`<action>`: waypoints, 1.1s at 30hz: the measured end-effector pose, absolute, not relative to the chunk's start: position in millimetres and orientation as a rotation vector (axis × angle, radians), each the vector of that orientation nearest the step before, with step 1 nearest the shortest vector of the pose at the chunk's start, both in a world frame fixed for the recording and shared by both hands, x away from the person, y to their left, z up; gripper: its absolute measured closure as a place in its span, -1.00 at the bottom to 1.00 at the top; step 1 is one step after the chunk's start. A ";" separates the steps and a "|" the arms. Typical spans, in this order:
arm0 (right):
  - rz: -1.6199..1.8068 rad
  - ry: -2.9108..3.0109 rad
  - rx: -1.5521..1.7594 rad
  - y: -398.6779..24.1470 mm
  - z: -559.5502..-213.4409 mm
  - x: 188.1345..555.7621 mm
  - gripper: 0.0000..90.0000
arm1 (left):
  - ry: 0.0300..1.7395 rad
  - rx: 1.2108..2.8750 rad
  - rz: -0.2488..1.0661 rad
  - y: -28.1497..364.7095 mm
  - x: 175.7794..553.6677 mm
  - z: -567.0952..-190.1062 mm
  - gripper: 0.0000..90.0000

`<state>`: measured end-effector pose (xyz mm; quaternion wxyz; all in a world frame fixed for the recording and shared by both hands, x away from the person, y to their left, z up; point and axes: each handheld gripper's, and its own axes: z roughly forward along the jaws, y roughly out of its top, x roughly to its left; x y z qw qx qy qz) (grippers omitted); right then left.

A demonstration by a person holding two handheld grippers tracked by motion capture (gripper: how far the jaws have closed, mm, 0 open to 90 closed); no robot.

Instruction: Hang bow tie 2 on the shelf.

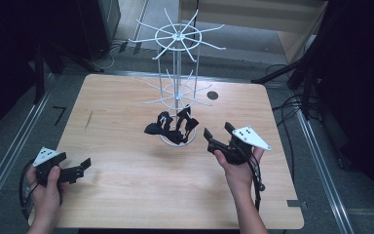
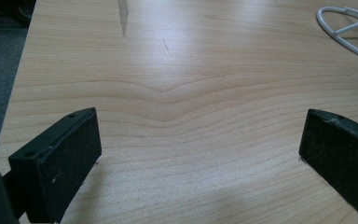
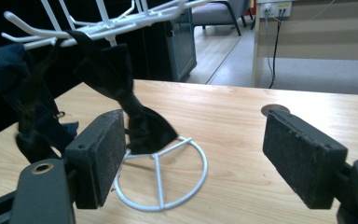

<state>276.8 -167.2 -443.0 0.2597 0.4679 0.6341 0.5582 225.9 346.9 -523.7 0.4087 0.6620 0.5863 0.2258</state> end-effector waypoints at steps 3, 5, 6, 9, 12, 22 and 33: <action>1.504 1.719 1.276 -171.9 -446.6 274.7 -0.51 | 1.477 1.668 0.569 346.9 226.0 -523.7 -1.00; 1.497 1.715 1.281 -175.3 -449.1 273.6 -0.51 | 1.477 1.668 0.569 346.9 225.9 -523.7 -1.00; 1.491 1.718 1.287 -176.9 -450.0 273.1 -0.51 | 1.477 1.667 0.569 346.9 225.9 -523.8 -1.00; 1.491 1.711 1.294 -182.0 -452.9 271.4 -0.51 | 1.477 1.668 0.569 346.9 225.9 -523.7 -1.00; 1.483 1.712 1.301 -186.2 -456.1 269.6 -0.51 | 1.477 1.668 0.570 346.9 226.0 -523.7 -1.00; 1.443 1.703 1.343 -204.9 -469.4 264.9 -0.51 | 1.477 1.671 0.570 346.8 226.0 -523.7 -1.00; 1.394 1.698 1.373 -223.3 -481.6 260.0 -0.51 | 1.476 1.670 0.570 346.8 226.0 -523.7 -1.00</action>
